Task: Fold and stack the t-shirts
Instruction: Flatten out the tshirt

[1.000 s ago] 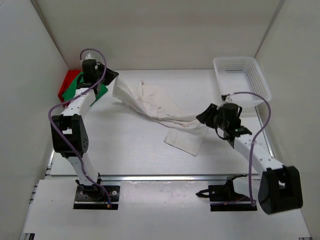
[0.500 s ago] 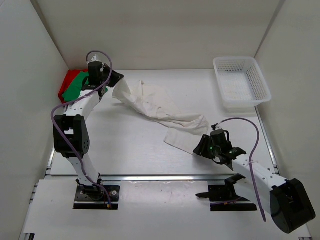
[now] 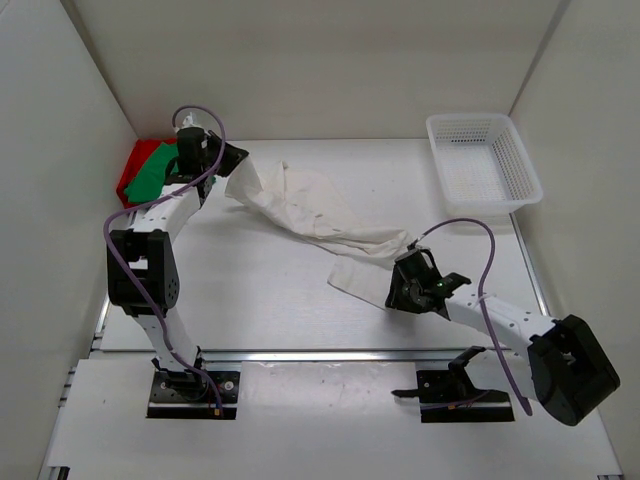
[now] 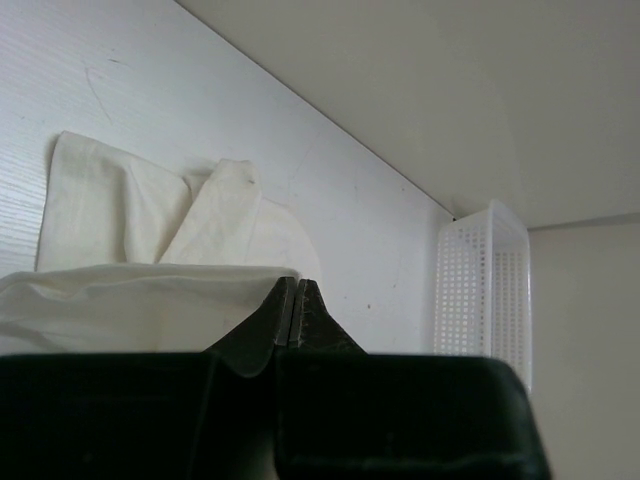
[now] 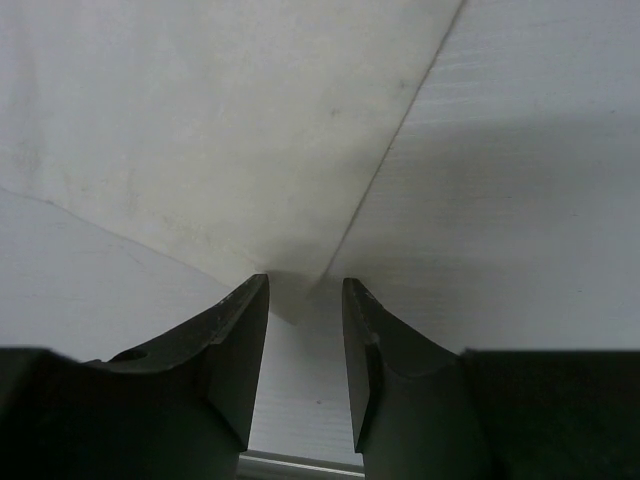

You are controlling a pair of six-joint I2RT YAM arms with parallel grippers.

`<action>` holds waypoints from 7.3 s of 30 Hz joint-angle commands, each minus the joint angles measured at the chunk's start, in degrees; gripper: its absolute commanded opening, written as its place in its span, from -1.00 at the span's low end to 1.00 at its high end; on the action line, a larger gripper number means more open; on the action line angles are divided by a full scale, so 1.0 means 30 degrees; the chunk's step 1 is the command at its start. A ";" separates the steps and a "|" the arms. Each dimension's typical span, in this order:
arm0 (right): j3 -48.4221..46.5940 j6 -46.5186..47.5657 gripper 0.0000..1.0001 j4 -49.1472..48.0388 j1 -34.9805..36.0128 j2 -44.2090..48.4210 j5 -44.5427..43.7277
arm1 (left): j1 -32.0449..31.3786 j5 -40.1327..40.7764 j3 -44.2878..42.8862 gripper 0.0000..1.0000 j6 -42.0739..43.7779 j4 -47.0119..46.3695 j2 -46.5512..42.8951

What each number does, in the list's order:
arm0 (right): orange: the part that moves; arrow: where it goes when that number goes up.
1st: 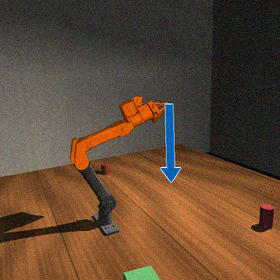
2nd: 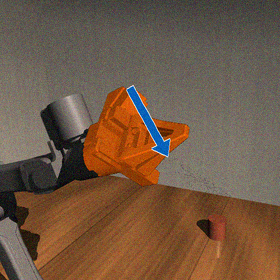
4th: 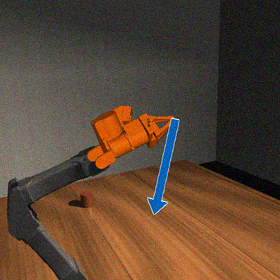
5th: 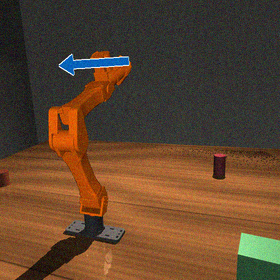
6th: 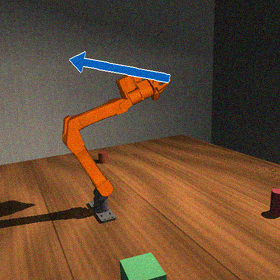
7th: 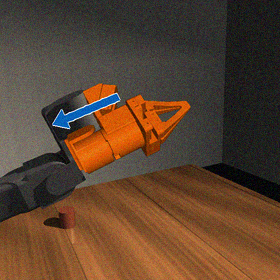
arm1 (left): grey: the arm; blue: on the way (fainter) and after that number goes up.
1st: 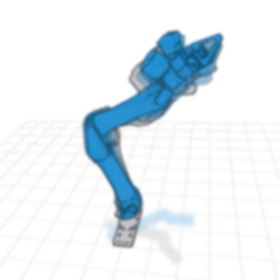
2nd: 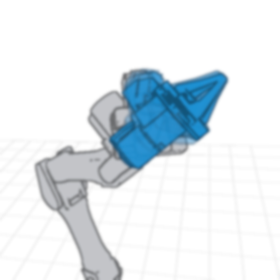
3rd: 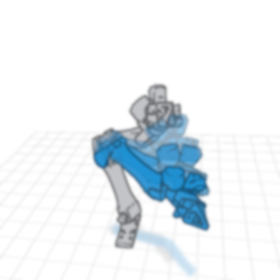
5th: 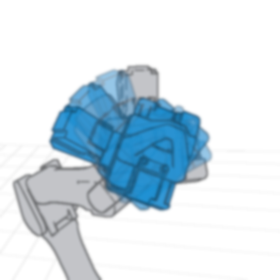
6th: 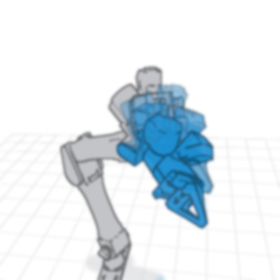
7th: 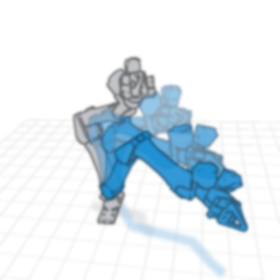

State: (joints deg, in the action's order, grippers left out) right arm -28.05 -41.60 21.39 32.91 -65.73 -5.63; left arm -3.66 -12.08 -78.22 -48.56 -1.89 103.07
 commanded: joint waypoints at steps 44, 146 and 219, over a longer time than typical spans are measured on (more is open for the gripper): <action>-3.2259 1.2191 -0.99 0.6645 0.1826 -0.2923 -1.0879 | 0.5580 -0.3506 -1.2936 -1.00 0.2739 1.0353 -0.6671; -0.7320 0.6428 -0.98 -0.1122 -0.6838 0.1753 0.3895 | -0.0311 0.1525 1.0216 -0.41 0.5169 0.5312 -0.8629; -0.1605 0.6045 -0.99 -0.1005 -0.7277 0.3953 0.6737 | 0.4355 0.2792 0.8347 -0.23 0.3822 0.4061 -0.2246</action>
State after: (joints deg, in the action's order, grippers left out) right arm -31.94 -23.94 21.12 11.22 -53.52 13.50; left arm 9.72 -5.15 -55.09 -34.28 12.84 99.85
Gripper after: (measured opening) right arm 0.007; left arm 0.361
